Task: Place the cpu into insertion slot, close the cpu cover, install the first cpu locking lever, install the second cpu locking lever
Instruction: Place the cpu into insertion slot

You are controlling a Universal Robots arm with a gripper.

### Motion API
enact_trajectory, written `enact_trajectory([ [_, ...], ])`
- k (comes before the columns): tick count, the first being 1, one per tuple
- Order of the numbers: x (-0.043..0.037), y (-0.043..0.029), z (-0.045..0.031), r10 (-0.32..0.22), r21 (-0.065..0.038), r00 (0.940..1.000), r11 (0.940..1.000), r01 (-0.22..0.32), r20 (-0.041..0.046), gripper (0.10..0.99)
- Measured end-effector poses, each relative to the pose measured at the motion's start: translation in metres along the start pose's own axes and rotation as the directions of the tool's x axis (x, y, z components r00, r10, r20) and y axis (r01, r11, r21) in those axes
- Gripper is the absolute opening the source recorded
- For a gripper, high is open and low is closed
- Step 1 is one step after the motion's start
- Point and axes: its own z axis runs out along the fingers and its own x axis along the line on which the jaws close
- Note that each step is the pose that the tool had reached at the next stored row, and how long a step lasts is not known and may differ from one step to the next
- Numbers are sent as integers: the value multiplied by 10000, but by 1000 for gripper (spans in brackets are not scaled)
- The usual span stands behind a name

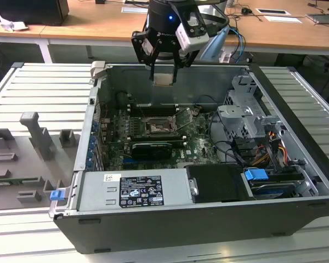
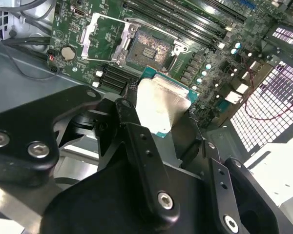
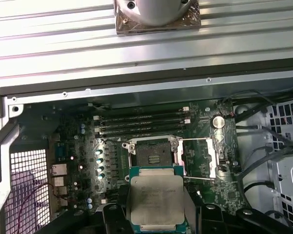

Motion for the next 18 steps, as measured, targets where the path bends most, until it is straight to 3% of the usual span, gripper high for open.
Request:
enact_trajectory([
  [8, 0, 0, 7, 655, -16, 9978, 9978, -655, 59, 525],
  [11, -1, -2, 21, 1606, -42, 9869, 9870, -1606, 141, 525],
  [15, -1, -2, 27, 2055, -60, 9785, 9787, -2054, 180, 525],
  [18, -1, -3, 33, 2523, -79, 9674, 9677, -2521, 219, 525],
])
